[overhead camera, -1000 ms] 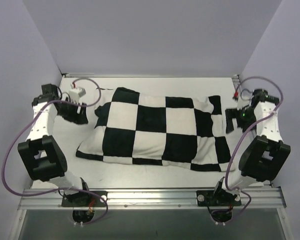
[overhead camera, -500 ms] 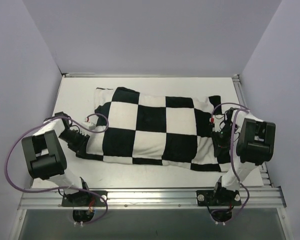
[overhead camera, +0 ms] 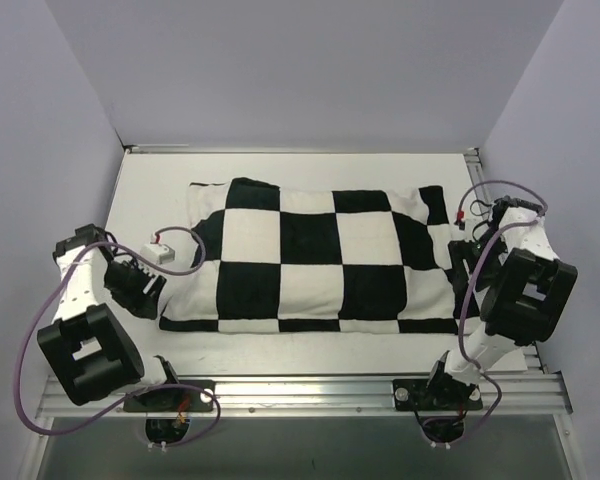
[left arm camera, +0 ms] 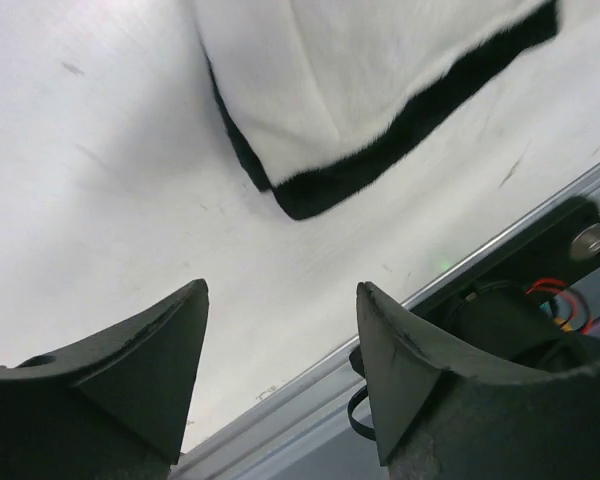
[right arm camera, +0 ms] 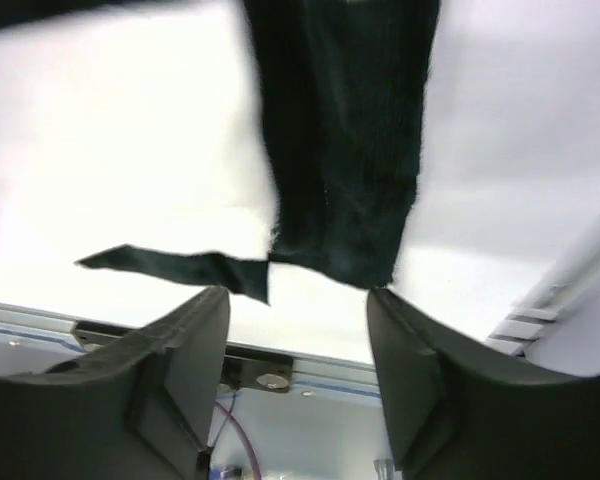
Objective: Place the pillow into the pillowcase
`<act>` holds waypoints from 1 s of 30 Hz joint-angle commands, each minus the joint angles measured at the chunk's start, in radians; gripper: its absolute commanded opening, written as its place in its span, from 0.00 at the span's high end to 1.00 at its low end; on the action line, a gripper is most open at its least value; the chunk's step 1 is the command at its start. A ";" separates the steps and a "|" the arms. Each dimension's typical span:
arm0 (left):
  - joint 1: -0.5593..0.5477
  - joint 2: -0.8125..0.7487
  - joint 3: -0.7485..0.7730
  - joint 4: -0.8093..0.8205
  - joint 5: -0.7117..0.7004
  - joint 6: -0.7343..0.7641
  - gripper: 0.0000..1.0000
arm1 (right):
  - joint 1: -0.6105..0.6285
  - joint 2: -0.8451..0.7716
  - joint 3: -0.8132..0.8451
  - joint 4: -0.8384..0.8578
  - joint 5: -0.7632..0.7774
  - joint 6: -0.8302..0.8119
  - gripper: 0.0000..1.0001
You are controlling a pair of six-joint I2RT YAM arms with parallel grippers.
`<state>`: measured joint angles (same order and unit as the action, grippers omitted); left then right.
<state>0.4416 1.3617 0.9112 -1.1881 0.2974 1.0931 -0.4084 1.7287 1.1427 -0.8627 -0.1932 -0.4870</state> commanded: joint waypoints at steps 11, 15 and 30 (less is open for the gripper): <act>-0.489 0.019 0.198 0.054 0.330 -0.493 0.36 | 0.500 -0.163 0.215 -0.271 -0.276 0.149 0.41; -0.524 0.111 0.137 0.226 0.315 -0.619 0.39 | 0.579 -0.049 0.129 -0.089 -0.218 0.215 0.41; -0.506 0.538 0.618 0.490 0.261 -0.866 0.22 | 0.459 0.355 0.661 0.057 -0.080 0.266 0.27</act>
<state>-0.0799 1.9129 1.4425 -0.7898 0.5690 0.2646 0.0956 2.0869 1.7584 -0.8501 -0.3225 -0.2329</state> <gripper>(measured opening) 0.730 0.708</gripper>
